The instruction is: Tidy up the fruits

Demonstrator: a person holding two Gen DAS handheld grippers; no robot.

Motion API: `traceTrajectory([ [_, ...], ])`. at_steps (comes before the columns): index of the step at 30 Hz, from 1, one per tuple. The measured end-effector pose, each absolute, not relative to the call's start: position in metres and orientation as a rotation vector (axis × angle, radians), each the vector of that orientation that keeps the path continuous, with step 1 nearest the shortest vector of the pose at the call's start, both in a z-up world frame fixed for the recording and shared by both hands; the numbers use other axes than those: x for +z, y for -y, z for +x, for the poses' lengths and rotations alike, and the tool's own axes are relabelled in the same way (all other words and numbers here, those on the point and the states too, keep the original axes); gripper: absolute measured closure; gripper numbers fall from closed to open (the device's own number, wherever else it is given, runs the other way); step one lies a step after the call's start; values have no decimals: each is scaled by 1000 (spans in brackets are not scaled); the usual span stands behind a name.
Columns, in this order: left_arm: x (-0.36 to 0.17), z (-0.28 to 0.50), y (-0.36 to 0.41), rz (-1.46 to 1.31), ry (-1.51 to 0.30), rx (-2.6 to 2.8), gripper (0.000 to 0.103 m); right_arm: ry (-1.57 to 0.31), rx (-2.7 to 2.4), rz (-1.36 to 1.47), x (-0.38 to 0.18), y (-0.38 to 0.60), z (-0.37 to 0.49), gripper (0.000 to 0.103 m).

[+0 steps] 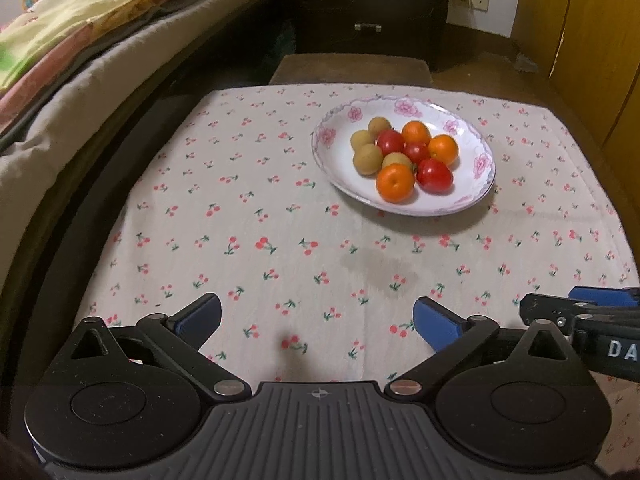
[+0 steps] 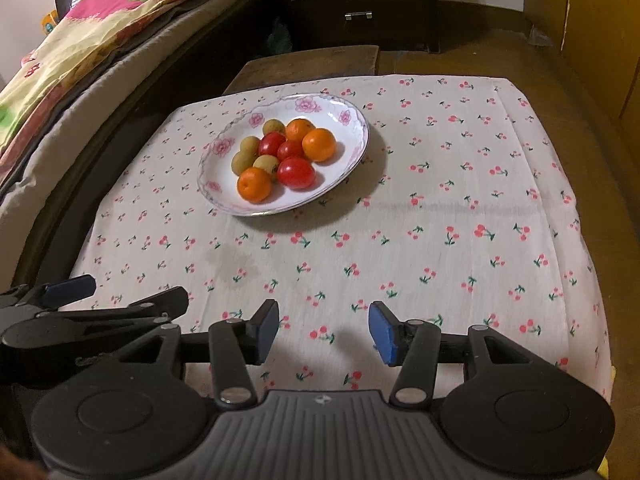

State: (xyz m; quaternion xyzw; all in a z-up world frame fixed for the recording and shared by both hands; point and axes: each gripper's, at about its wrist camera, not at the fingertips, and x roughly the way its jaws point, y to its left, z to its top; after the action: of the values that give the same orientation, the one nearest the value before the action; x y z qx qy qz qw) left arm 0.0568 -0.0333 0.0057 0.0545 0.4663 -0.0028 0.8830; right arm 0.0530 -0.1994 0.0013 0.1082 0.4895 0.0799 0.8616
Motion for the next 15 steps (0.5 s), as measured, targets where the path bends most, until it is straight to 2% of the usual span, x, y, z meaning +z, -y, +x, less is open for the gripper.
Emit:
traceTrajectory([
  [15, 6, 40, 28, 96, -972, -7, 0, -1023, 176, 239, 3, 196, 33, 50],
])
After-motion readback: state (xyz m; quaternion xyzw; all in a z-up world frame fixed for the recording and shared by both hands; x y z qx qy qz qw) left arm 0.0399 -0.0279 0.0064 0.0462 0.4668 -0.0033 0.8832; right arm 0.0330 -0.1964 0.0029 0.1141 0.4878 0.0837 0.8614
